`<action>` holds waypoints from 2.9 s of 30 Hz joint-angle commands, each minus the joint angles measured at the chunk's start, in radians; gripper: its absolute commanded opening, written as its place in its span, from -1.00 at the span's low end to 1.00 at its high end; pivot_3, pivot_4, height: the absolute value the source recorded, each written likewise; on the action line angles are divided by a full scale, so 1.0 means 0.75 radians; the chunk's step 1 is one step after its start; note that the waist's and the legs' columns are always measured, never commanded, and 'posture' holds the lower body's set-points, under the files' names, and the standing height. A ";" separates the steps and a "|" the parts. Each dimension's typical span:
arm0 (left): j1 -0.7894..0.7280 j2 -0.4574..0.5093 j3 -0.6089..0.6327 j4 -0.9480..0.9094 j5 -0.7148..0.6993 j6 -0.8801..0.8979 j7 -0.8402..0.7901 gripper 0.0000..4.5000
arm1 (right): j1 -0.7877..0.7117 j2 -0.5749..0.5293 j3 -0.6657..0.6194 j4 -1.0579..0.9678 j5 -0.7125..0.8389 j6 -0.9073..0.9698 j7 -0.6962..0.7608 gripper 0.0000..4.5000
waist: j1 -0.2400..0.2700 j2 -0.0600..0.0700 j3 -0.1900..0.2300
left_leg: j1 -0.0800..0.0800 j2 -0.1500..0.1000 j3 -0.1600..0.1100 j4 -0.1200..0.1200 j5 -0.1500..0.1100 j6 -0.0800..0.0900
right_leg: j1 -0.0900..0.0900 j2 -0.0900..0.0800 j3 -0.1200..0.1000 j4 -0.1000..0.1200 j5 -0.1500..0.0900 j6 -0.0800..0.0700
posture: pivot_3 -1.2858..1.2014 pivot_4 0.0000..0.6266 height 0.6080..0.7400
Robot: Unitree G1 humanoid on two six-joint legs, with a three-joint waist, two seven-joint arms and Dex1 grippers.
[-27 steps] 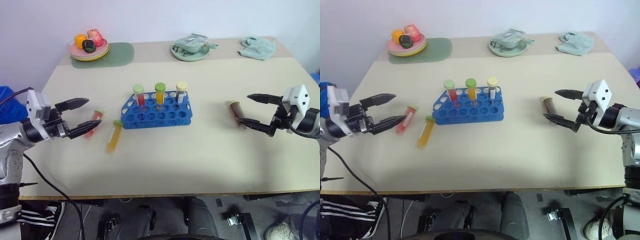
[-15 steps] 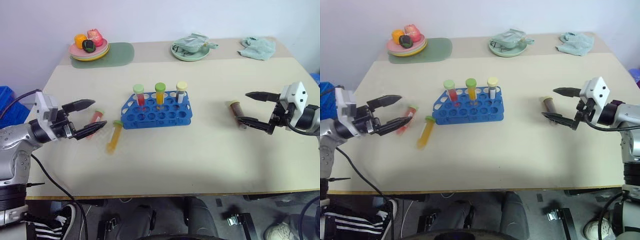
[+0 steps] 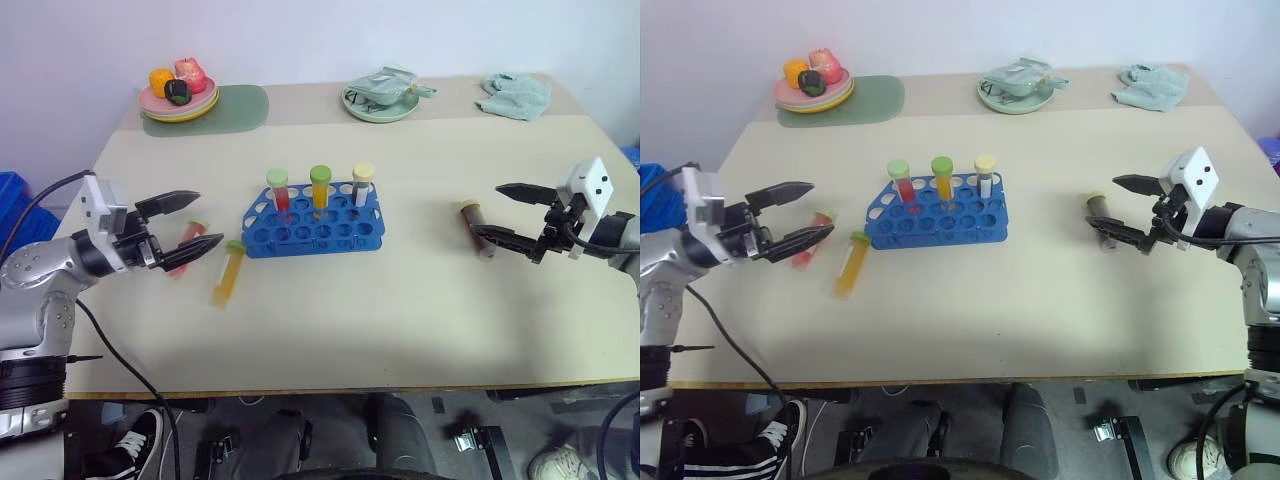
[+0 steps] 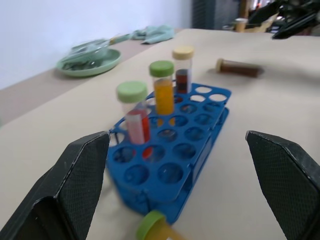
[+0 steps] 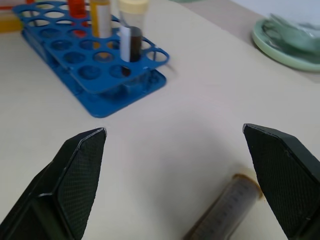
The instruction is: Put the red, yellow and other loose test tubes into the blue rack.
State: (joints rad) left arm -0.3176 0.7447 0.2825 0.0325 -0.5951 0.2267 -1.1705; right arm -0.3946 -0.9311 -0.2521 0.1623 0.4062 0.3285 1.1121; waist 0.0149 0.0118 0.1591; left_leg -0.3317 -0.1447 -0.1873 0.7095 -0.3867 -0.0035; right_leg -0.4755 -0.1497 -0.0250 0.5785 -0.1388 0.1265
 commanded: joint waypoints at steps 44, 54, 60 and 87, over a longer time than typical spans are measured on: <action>0.230 -0.099 -0.012 -0.321 -0.041 -0.001 0.183 0.98 | -1.317 0.387 0.691 1.401 -0.659 0.988 -0.418 1.00 | -0.037 0.001 0.001 | -0.008 0.001 0.003 0.000 0.000 0.001 | -0.009 0.001 0.003 0.001 0.001 -0.001 | 0.03 -0.52 1.00; 0.278 -0.095 0.004 -0.381 -0.064 0.018 0.225 1.00 | -1.280 0.423 0.651 1.425 -0.684 0.923 -0.446 -0.50 | -0.041 0.001 0.001 | -0.007 0.001 0.004 0.000 0.000 0.001 | -0.009 0.001 0.003 0.001 0.001 -0.001 | 0.03 -0.52 1.00; 0.223 -0.083 -0.005 -0.331 -0.049 0.002 0.212 1.00 | -1.285 0.407 0.554 1.345 -0.621 0.922 -0.428 -0.66 | -0.041 0.001 0.001 | -0.007 0.000 0.004 0.000 0.000 0.001 | -0.009 0.001 0.003 0.001 0.001 -0.001 | 0.03 -0.52 1.00; -0.077 0.008 -0.033 0.007 -0.020 0.029 -0.002 1.00 | -0.001 1.187 0.288 -0.425 -0.161 -0.346 -0.724 -0.66 | -0.045 0.002 0.000 | 0.000 0.000 0.004 0.000 0.000 0.001 | -0.004 0.003 0.005 0.003 0.003 0.001 | 0.03 -0.52 1.00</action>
State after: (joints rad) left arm -0.3670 0.7339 0.2385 0.0577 -0.5832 0.2328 -1.1603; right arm -0.3859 -0.0565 -0.0751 -0.1455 0.3049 0.1484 0.5642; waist -0.0190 0.0131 0.1594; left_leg -0.3311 -0.1447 -0.1840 0.7088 -0.3870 -0.0028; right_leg -0.4781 -0.1472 -0.0211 0.5806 -0.1369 0.1272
